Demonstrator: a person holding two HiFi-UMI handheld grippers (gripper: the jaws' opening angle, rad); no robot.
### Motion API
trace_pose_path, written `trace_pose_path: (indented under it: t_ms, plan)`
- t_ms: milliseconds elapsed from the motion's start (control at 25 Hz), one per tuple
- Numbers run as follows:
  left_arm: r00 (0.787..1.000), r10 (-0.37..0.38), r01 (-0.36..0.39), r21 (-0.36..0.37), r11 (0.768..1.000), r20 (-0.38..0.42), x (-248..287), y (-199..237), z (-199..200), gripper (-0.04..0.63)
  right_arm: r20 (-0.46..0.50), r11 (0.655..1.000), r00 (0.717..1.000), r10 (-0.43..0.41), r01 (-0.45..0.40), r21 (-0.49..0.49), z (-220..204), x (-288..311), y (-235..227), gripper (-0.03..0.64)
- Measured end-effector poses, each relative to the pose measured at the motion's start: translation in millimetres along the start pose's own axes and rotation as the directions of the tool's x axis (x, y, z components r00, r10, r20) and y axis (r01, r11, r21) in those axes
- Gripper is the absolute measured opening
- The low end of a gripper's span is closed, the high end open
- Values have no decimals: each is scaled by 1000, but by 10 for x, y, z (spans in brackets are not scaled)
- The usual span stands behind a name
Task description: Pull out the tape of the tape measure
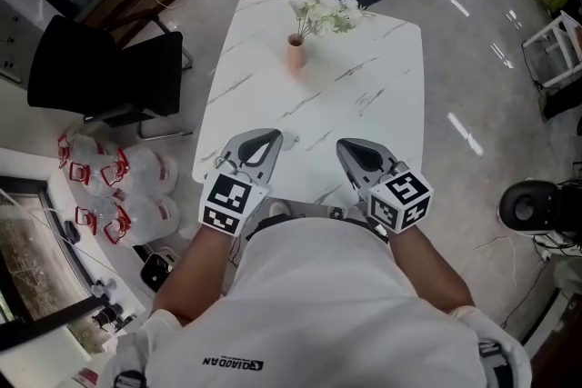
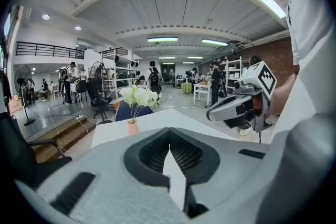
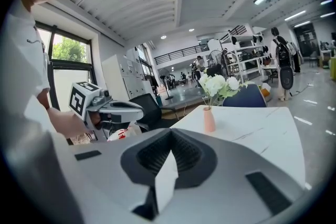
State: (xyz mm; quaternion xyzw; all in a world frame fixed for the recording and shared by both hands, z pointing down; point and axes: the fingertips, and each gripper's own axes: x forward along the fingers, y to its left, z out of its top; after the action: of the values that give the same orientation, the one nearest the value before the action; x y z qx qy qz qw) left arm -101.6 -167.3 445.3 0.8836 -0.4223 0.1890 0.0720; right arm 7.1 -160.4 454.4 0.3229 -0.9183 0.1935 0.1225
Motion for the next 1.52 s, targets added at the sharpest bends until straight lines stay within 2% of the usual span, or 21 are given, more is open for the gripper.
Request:
trace_pose_path:
  t_ms: [160, 560, 800, 1200, 1520]
  plan:
    - [1000, 3, -2, 32, 999, -15, 63, 24, -5, 14, 1, 1000, 1000, 5, -5, 9, -24, 26, -56, 6]
    - [1000, 9, -7, 96, 995, -19, 114, 39, 37, 86, 1, 1000, 1000, 3, -3, 7, -3, 21, -91, 6]
    - [999, 29, -24, 117, 993, -37, 99, 88, 13, 179, 0, 1000, 1000, 3, -3, 1, 16, 6, -71, 6]
    - [999, -14, 21, 142, 990, -51, 127, -2, -22, 204, -1, 1000, 1000, 4, -4, 4, -3, -1, -57, 6]
    - [993, -31, 48, 149, 988, -111, 167, -22, -221, 199, 2, 1000, 1000, -6, 6, 17, -44, -16, -71, 6]
